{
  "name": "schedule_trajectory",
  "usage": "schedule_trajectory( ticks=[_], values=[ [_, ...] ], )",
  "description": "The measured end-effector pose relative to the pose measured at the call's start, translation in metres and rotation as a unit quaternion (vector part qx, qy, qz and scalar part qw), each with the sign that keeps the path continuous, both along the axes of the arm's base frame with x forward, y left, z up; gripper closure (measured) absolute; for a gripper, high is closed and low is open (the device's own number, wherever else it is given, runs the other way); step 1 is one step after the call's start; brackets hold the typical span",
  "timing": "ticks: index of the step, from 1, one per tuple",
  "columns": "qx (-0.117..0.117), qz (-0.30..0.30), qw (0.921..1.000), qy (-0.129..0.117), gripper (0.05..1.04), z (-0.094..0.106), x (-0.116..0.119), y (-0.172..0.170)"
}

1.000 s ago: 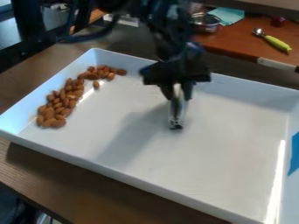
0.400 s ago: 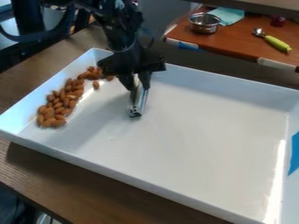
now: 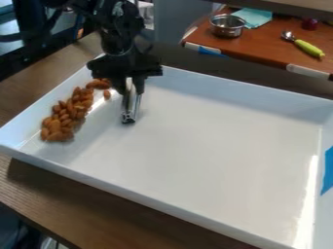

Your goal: Sweep into pile

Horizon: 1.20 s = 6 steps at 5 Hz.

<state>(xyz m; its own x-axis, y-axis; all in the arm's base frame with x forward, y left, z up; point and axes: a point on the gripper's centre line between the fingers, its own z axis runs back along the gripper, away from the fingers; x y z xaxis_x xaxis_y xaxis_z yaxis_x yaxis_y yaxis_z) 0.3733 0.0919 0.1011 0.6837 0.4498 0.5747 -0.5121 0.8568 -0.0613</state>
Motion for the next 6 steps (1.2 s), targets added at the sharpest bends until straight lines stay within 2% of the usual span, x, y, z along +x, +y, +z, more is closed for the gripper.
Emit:
schedule_trajectory(
  ticks=[1, 2, 3, 4, 5, 6],
  values=[
    [0.054, 0.032, 0.998, -0.004, 0.746, 0.001, -0.001, 0.019],
    [0.091, 0.046, 0.9948, -0.004, 0.745, 0.001, -0.014, 0.02],
    [0.081, 0.052, 0.9951, -0.022, 0.746, 0.021, -0.018, 0.005],
    [0.051, 0.042, 0.9978, -0.01, 0.746, 0.028, -0.025, -0.02],
    [0.027, 0.021, 0.9993, -0.012, 0.745, 0.051, -0.022, -0.046],
    [0.049, -0.022, 0.9985, -0.01, 0.746, 0.057, -0.024, -0.091]
  ],
)
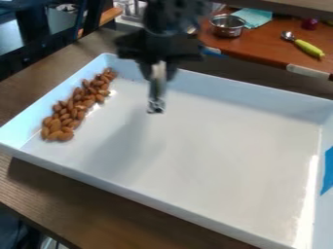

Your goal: Sweep into pile

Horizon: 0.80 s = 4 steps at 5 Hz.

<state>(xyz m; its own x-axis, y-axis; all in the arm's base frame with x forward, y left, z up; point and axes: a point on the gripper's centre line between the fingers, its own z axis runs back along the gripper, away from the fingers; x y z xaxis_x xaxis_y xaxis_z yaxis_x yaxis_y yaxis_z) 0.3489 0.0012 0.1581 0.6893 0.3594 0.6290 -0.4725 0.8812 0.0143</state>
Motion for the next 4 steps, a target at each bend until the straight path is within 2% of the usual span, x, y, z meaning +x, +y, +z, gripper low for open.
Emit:
schedule_trajectory(
  ticks=[1, 2, 3, 4],
  values=[
    [0.036, -0.042, 0.9984, -0.012, 0.746, 0.002, -0.005, -0.052],
    [0.053, -0.067, 0.9962, -0.015, 0.746, -0.008, -0.015, -0.094],
    [0.072, -0.074, 0.9947, -0.005, 0.746, -0.026, -0.021, -0.117],
    [0.074, -0.064, 0.9952, 0.004, 0.745, -0.031, -0.011, -0.137]
  ],
)
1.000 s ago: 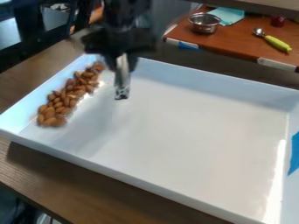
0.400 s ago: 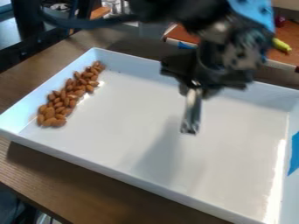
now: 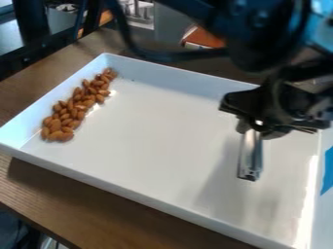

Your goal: Sweep into pile

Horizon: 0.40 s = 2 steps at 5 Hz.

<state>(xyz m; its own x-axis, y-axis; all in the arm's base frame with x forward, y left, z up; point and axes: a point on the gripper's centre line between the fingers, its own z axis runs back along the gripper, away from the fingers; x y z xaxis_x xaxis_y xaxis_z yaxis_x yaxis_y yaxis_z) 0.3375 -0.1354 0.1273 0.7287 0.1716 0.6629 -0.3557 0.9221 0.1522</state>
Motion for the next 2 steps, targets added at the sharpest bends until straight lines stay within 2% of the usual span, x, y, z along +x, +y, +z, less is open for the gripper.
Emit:
schedule_trajectory(
  ticks=[1, 2],
  values=[
    [-0.007, 0.01, 0.9994, 0.032, 0.746, -0.0137, 0.0033, -0.0113],
    [-0.027, -0.01, 0.9987, 0.042, 0.746, -0.0176, 0.0033, -0.0194]
  ],
)
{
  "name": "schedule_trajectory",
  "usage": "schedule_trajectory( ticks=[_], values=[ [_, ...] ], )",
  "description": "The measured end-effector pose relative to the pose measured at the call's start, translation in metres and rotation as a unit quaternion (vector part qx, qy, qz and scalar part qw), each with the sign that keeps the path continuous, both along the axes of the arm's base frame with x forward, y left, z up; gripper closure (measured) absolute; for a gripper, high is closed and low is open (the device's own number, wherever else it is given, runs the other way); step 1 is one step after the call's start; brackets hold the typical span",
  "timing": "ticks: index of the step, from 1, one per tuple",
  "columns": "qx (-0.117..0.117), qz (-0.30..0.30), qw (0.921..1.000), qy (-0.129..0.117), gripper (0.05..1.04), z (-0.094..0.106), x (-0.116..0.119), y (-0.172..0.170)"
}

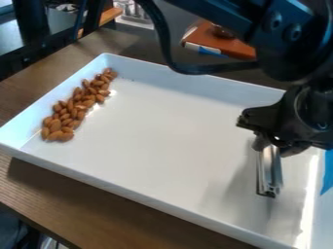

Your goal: Sweep into pile

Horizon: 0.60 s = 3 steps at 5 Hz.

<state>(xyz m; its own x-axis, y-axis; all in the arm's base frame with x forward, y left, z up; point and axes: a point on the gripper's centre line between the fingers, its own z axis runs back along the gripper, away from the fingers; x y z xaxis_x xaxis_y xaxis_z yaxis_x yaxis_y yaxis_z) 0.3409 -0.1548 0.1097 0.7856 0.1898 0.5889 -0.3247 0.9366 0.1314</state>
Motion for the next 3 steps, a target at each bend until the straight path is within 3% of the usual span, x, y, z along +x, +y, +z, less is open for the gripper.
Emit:
schedule_trajectory(
  ticks=[1, 2, 3],
  values=[
    [0.0, -0.014, 0.9999, 0.006, 0.702, 0.0, 0.001, -0.001],
    [-0.01, -0.029, 0.9995, 0.005, 0.398, 0.001, 0.006, 0.0],
    [-0.05, -0.042, 0.9976, 0.025, 0.125, 0.031, 0.003, 0.02]
  ],
)
